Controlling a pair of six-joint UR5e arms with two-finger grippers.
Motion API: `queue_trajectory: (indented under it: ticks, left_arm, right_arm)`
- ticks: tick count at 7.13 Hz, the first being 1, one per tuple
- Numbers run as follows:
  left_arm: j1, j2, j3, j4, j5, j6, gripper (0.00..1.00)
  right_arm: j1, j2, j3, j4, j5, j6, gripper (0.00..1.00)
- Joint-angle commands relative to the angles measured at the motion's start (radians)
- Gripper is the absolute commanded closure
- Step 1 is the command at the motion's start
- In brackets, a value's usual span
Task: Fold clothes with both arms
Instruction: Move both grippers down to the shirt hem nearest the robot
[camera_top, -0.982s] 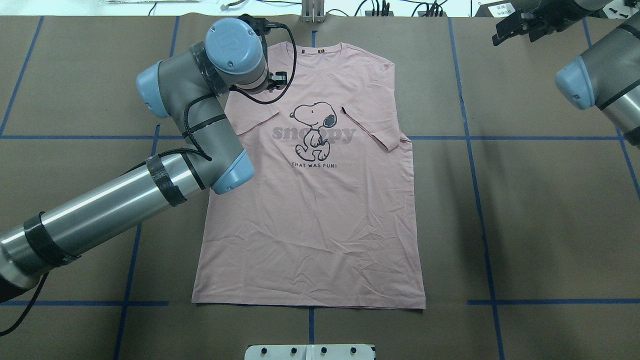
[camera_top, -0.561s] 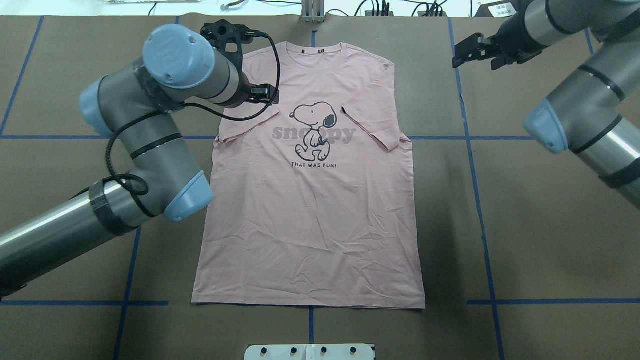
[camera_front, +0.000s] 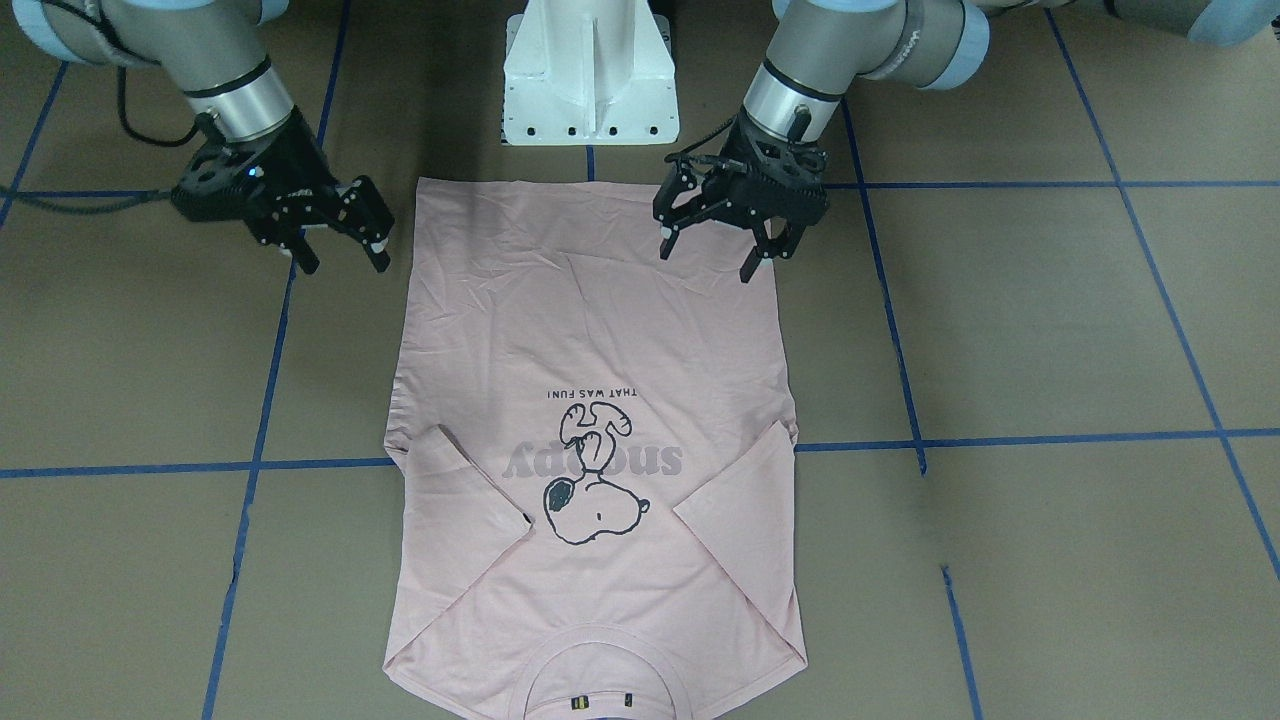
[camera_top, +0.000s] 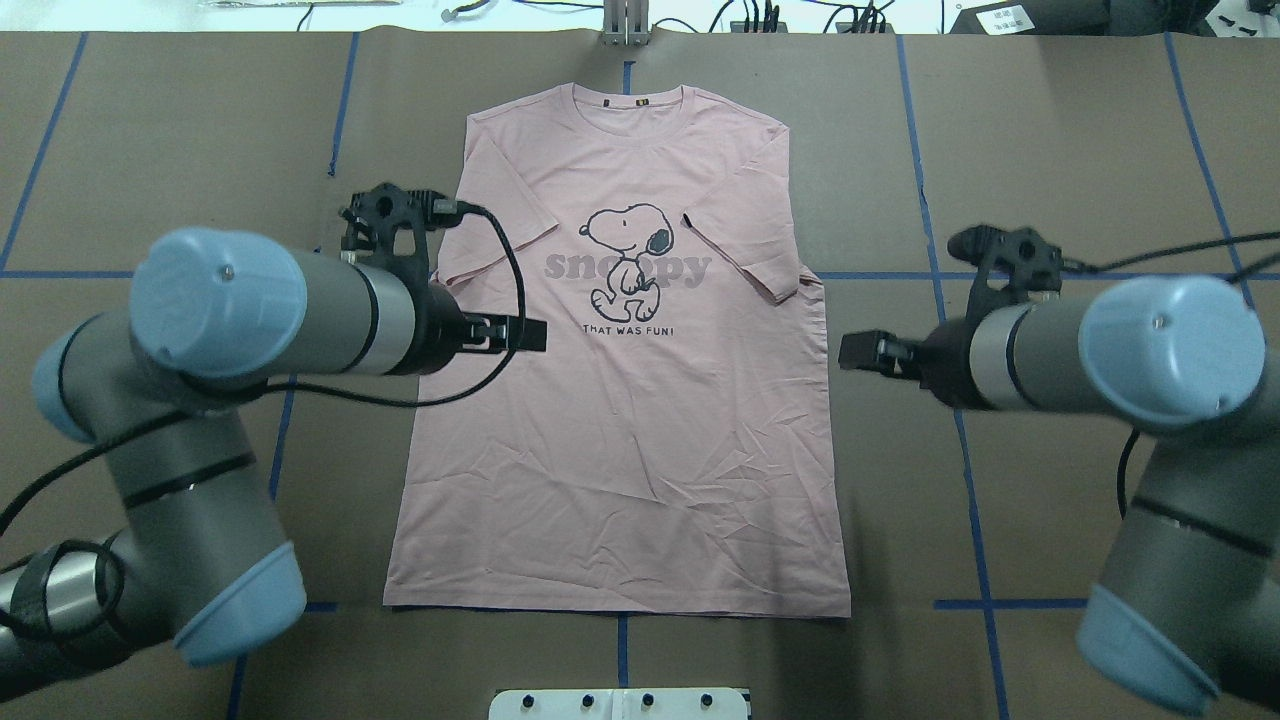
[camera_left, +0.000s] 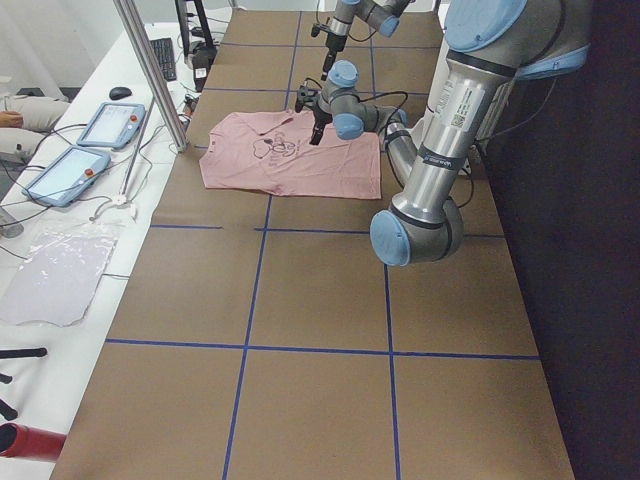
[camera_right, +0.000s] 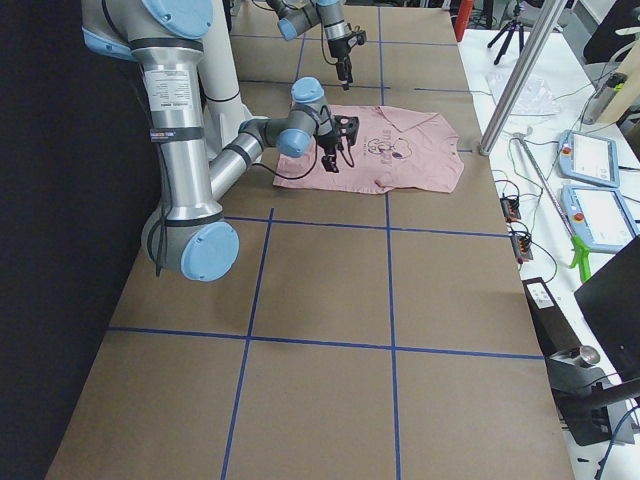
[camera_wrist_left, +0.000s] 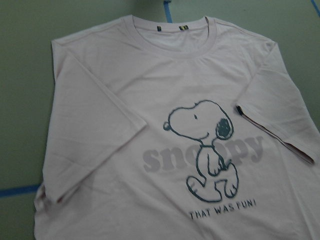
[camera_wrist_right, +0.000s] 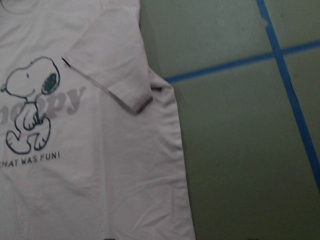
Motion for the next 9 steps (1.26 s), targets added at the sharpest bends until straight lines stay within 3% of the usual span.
queue_trajectory:
  ticks: [1, 3, 6, 9]
  left_arm:
    - [0.193, 0.116, -0.068, -0.004, 0.128, -0.209, 0.00]
    - [0.336, 0.218, -0.073, -0.004, 0.213, -0.352, 0.25]
    - [0.368, 0.320, -0.073, -0.002, 0.215, -0.357, 0.28]
    - [0.369, 0.327, -0.070, 0.002, 0.215, -0.356, 0.34]
  right_arm:
    - [-0.312, -0.122, 0.091, -0.005, -0.266, 0.273, 0.19]
    - [-0.502, -0.154, 0.102, -0.009, -0.415, 0.403, 0.25]
    - [-0.520, -0.158, 0.102, -0.009, -0.428, 0.405, 0.25]
    - [-0.520, -0.158, 0.102, -0.009, -0.434, 0.405, 0.25]
